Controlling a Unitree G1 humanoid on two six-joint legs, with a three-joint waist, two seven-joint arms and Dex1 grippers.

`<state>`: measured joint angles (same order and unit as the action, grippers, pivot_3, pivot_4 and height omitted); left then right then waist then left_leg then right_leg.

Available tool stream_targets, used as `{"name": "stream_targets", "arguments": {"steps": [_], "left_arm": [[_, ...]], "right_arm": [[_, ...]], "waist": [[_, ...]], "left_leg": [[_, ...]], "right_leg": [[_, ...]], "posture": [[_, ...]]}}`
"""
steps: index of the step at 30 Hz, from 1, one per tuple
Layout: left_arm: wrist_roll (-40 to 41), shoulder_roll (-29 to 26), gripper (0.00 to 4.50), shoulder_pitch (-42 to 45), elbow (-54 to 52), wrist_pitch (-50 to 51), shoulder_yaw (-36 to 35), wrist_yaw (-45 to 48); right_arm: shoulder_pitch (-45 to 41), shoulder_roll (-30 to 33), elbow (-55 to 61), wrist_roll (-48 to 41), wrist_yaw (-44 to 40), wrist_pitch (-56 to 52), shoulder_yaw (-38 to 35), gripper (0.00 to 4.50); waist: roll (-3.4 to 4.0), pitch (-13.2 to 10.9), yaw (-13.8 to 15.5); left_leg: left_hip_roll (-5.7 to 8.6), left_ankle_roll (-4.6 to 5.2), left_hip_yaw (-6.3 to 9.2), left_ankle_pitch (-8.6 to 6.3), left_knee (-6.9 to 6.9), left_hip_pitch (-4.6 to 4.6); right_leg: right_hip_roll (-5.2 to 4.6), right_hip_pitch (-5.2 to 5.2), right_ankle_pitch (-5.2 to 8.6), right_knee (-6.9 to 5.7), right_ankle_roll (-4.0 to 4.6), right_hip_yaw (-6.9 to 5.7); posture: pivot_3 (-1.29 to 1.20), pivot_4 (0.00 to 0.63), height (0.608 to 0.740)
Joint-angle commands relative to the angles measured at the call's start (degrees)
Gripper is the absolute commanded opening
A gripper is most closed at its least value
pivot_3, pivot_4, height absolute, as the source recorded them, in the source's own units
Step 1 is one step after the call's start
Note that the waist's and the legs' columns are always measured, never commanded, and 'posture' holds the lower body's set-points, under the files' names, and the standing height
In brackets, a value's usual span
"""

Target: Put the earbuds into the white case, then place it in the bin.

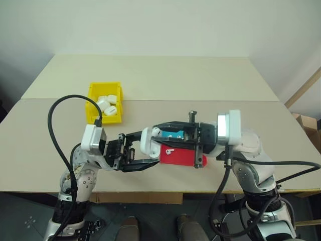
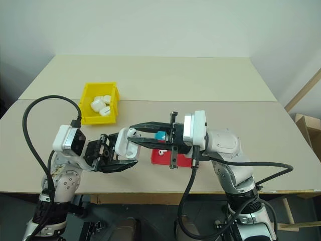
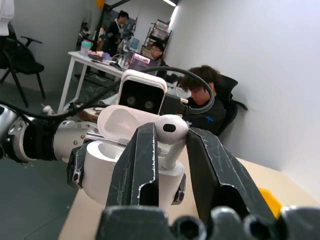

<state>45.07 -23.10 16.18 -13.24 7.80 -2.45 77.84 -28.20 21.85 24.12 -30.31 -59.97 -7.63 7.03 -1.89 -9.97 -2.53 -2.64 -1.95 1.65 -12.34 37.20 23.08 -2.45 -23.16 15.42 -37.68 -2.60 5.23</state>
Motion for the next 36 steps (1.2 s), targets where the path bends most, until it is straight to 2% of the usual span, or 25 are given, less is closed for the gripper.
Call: {"name": "stream_targets", "arguments": {"steps": [1,6,8,11,20,24,26,29,30,33,36], "left_arm": [[0.69,0.34,2.76,1.38,-1.25,-1.09,-0.33,0.34],[0.50,0.58,2.76,1.60,-0.96,-1.17,-0.27,0.37],[0.42,0.72,2.76,1.64,-0.95,-1.21,-0.20,0.36],[0.29,0.93,2.76,1.65,-0.90,-1.26,-0.13,0.29],[-0.37,0.93,2.76,1.53,-0.28,-1.62,-0.42,0.77],[-1.29,-1.40,2.76,0.09,0.64,-2.20,-1.84,2.35],[-0.91,-4.12,2.76,-1.45,1.07,-1.87,-3.45,4.08],[0.06,-9.33,2.76,-4.80,1.83,-1.69,-6.76,7.79],[0.18,-10.03,2.76,-5.19,1.93,-1.77,-7.03,8.15],[-1.26,-12.92,2.76,-8.28,2.69,-4.20,-8.65,11.78],[-1.82,-13.35,2.76,-10.60,1.82,-5.36,-9.07,12.44]], "right_arm": [[0.30,0.73,0.39,0.73,-0.57,1.87,0.28,0.67],[-0.05,0.89,0.47,-0.11,-1.02,1.98,0.39,0.67],[-0.22,0.91,0.61,-0.42,-1.23,1.99,0.33,1.38],[-0.18,0.77,0.71,1.25,-0.37,3.31,0.54,2.21],[-0.59,2.17,0.83,0.47,-1.02,3.11,-0.30,2.21],[-1.95,5.81,3.09,-3.70,0.82,-1.20,-4.73,2.21],[-3.89,10.27,4.02,-3.89,1.53,-6.12,-5.71,2.21],[-9.86,19.26,3.03,-1.22,2.31,-16.97,-4.30,2.21],[-10.82,20.52,2.61,-0.72,2.52,-17.99,-3.87,2.21],[-16.85,27.50,-5.01,7.34,-4.54,-17.37,2.31,2.21],[-24.94,28.45,-14.59,13.23,-10.38,-17.61,8.99,2.21]], "waist": [[0.00,0.00,0.00],[0.00,0.00,0.02],[0.00,0.00,0.02],[0.00,0.00,0.00],[0.00,0.00,0.01],[0.00,0.00,0.04],[0.02,-0.01,-0.08],[0.10,-0.07,-0.37],[0.10,-0.06,-0.27],[0.11,-0.07,-0.06],[0.11,-0.09,-0.02]], "left_leg": [[0.00,0.00,0.00,0.00,0.00,0.00],[0.00,0.00,0.00,0.00,0.00,0.01],[0.00,0.00,0.00,0.00,0.00,0.00],[0.00,0.00,0.00,0.00,0.00,0.00],[0.00,0.00,0.00,0.00,0.00,0.00],[0.01,0.00,0.00,0.00,0.00,0.02],[0.00,0.00,0.00,0.00,0.00,0.01],[-0.01,0.00,-0.09,0.00,-0.08,-0.04],[-0.03,0.00,-0.10,0.00,-0.13,-0.06],[-0.05,0.00,-0.11,0.00,-0.22,-0.13],[-0.05,0.00,-0.20,0.00,-0.21,-0.09]], "right_leg": [[0.00,0.00,0.00,0.00,0.00,0.00],[0.00,0.00,0.00,0.01,0.00,0.00],[0.00,0.00,0.00,0.00,0.00,0.00],[0.00,0.00,0.00,0.00,0.00,0.00],[0.00,0.00,0.00,0.00,0.00,0.00],[-0.01,0.00,0.00,0.02,0.00,0.00],[0.00,0.00,0.00,0.02,0.00,0.00],[0.01,-0.09,0.00,-0.03,0.02,0.09],[0.01,-0.11,0.02,-0.03,0.05,0.09],[0.02,-0.06,0.08,0.03,0.09,0.06],[-0.02,-0.06,0.07,0.16,0.10,0.10]], "posture": [[0.00,0.150,0.740],[0.00,0.150,0.740],[0.00,0.150,0.740],[0.00,0.150,0.740],[0.00,0.150,0.740],[0.00,0.150,0.740],[0.00,0.150,0.740],[0.00,0.150,0.740],[0.00,0.150,0.740],[0.00,0.150,0.740],[0.00,0.150,0.740]]}}
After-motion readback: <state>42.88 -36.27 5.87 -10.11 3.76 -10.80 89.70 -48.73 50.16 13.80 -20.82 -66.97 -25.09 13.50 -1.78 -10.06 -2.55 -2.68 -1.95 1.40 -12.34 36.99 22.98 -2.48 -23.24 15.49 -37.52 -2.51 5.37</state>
